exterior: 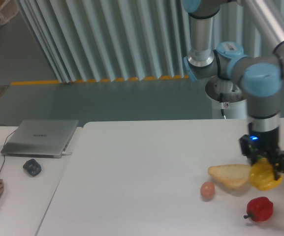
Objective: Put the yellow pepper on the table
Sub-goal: 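Move the held yellow pepper beside the red pepper and lower it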
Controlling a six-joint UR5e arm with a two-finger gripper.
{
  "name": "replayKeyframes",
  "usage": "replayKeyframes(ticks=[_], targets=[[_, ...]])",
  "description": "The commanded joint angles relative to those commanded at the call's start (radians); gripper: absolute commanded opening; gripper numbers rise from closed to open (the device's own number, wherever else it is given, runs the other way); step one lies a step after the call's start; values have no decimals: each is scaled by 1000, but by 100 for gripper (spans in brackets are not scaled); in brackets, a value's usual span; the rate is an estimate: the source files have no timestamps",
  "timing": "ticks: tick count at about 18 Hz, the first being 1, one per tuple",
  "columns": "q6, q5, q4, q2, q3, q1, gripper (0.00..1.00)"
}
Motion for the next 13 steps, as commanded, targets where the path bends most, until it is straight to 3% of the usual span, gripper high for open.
replayKeyframes(ticks=[2,3,9,11,12,13], targets=[[3,38,2,-14,-9,3,14],[84,69,6,-50,-12,43,14],[92,127,31,-117,0,64,17],[97,128,49,-126,0,63,45],[97,128,51,-124,0,63,80],[100,128,51,-121,4,63,100]])
